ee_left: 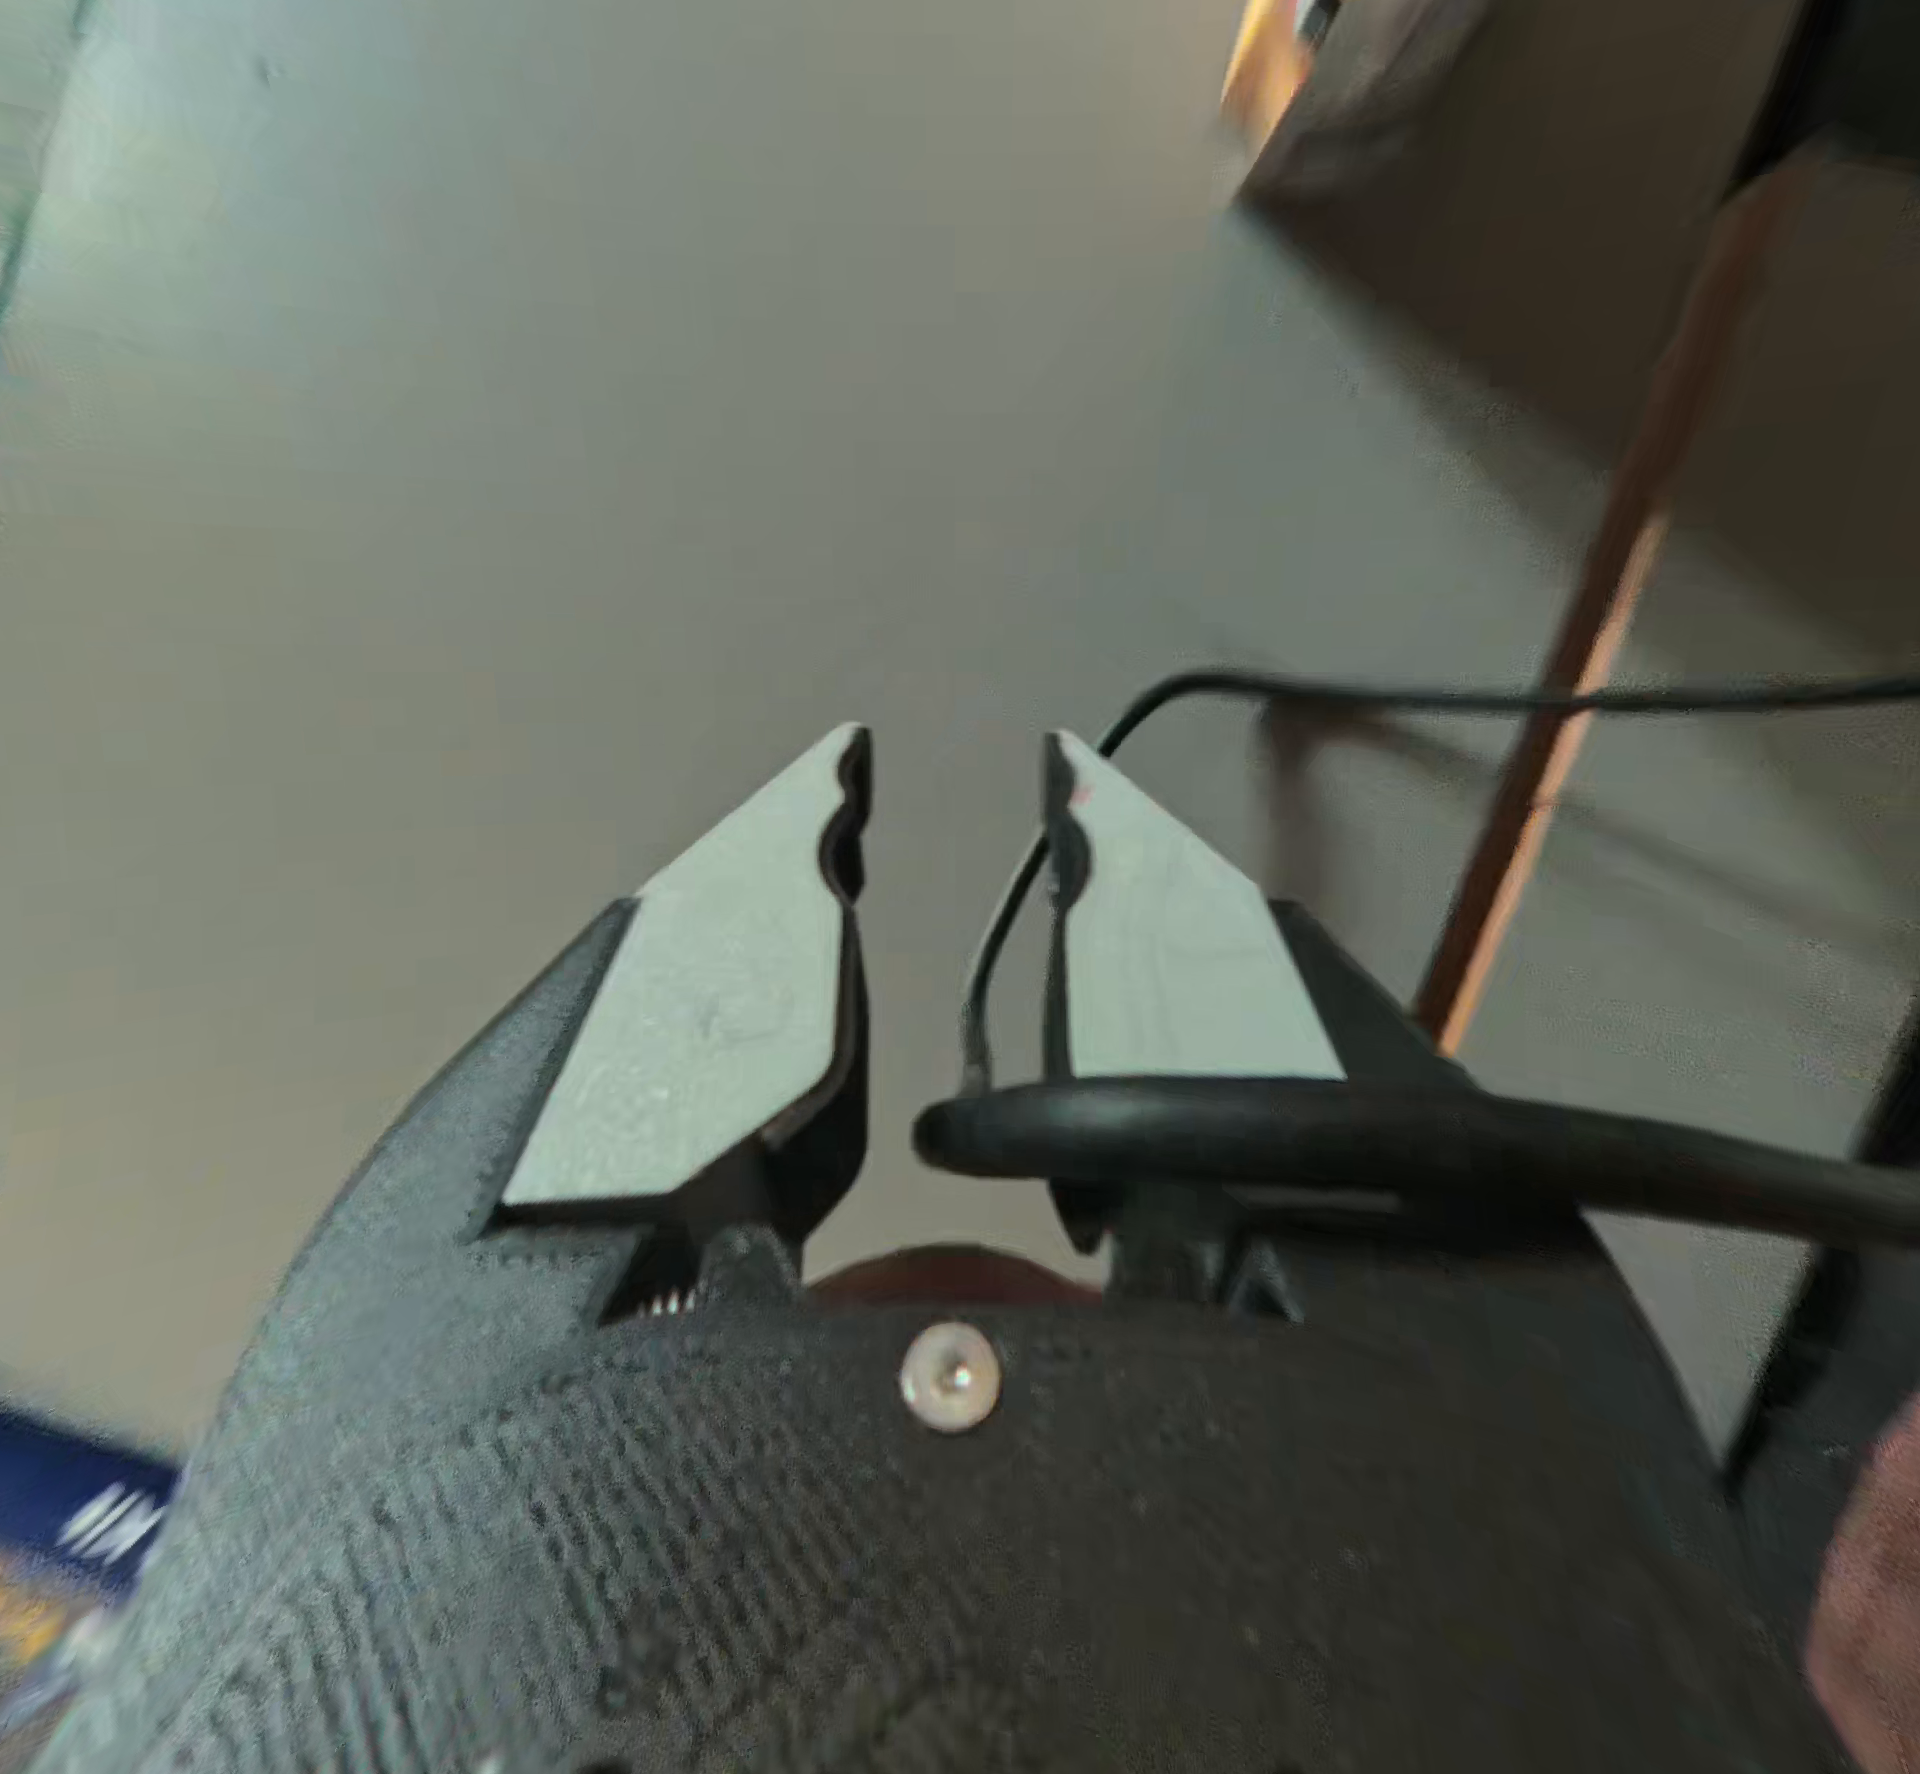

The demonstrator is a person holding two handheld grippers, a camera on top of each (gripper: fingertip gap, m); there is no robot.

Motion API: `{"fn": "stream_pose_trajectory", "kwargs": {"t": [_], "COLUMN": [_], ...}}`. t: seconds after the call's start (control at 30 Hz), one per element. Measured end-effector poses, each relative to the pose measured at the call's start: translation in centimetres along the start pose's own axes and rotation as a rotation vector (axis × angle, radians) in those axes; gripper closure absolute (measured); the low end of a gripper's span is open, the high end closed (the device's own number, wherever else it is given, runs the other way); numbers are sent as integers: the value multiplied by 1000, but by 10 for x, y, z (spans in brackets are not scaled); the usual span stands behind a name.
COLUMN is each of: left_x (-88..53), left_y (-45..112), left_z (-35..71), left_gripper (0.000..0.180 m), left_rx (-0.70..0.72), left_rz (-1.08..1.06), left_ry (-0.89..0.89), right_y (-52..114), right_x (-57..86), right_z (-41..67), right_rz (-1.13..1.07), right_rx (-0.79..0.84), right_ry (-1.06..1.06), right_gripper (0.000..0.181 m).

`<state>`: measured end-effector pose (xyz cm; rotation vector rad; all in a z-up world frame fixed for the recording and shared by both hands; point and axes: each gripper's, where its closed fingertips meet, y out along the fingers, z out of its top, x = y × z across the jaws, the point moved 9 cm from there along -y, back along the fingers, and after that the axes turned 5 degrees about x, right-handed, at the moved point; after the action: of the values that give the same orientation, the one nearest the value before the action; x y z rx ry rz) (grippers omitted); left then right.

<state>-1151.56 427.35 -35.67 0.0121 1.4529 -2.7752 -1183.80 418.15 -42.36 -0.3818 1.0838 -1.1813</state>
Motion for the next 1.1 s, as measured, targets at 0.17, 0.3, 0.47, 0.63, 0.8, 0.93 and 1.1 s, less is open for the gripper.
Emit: {"fn": "stream_pose_trajectory", "kwargs": {"t": [0.17, 0.3, 0.47, 0.63, 0.8, 0.93, 1.1], "left_x": [-16, -50, -73, -30, 0, -21, -47], "left_y": [-4, -35, -60, -68, -80, -91, -97], "left_z": [-70, -111, -151, -152, -112, -86, -84], "left_gripper": [122, 68, 37, 104, 93, 98, 80], "left_rx": [-271, -516, -662, -476, -305, -73, 35], "left_rz": [161, 471, 491, 195, -604, -776, -519], "left_ry": [297, 707, 695, 674, -132, -365, -335], "right_y": [16, 25, 48, 23, -22, -55, -66], "right_x": [-9, -19, -36, -12, 14, 35, 32], "right_z": [-40, -57, -56, -19, 15, 21, 4], "right_rz": [-9, -24, -85, -186, -287, -433, -417], "right_rx": [81, 102, -38, 136, 286, 380, 416], "right_ry": [196, 193, 17, 96, 113, 163, 199], "right_gripper": [168, 168, 168, 168, 168, 168, 168]}}
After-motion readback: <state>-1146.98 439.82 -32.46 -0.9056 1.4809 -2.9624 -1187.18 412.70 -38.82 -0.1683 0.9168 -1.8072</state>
